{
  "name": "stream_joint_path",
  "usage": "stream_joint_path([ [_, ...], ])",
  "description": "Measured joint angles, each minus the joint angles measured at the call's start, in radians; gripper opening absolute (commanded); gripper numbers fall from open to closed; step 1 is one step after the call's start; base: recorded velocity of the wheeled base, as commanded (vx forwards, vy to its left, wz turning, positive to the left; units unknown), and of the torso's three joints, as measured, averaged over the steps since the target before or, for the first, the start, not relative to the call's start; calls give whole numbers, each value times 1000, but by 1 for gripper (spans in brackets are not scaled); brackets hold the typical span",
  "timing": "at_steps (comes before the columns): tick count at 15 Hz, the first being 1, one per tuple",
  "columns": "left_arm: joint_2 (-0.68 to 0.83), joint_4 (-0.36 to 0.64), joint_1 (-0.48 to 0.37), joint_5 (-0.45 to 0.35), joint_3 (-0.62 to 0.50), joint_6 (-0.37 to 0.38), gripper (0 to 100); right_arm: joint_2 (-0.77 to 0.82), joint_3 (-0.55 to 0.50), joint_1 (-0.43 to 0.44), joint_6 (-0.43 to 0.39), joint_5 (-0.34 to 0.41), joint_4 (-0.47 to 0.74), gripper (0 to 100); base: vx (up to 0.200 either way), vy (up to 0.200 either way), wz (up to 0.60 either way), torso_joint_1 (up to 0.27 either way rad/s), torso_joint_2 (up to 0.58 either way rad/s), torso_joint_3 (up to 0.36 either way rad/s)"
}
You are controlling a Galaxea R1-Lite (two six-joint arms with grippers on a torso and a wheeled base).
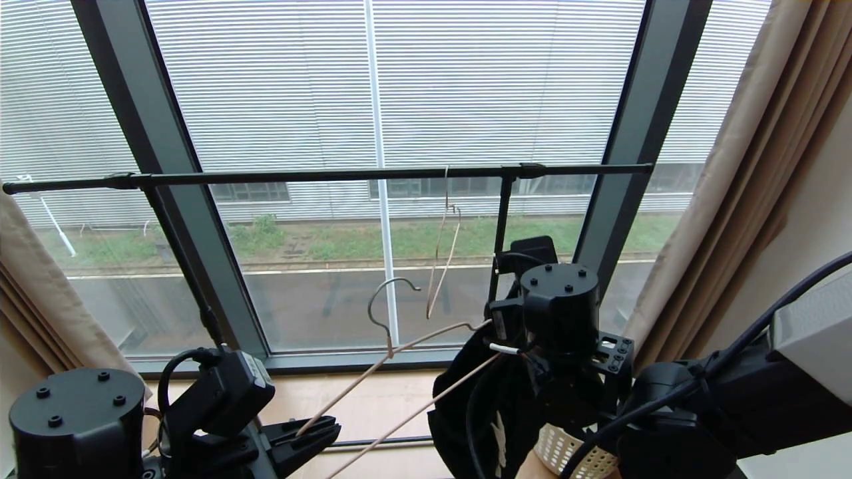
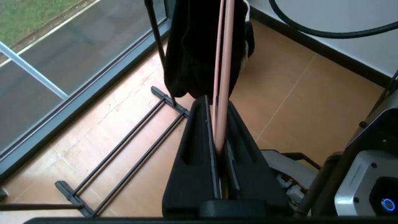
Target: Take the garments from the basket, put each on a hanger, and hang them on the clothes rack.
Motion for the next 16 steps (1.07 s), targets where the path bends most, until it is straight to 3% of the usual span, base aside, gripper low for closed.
stream_joint_path([
  [6, 26, -16, 0, 2, -36, 0, 0, 6, -76, 24, -15, -10, 2, 0, 0, 0, 0, 0, 0, 0],
  [10, 66, -96, -1, 21, -23, 0, 0, 0, -77, 106, 7, -13, 1, 0, 0, 0, 0, 0, 0, 0],
  [16, 88, -99, 0, 26, -17, -1, 0, -4, -75, 209, 17, -17, -1, 0, 0, 0, 0, 0, 0, 0],
])
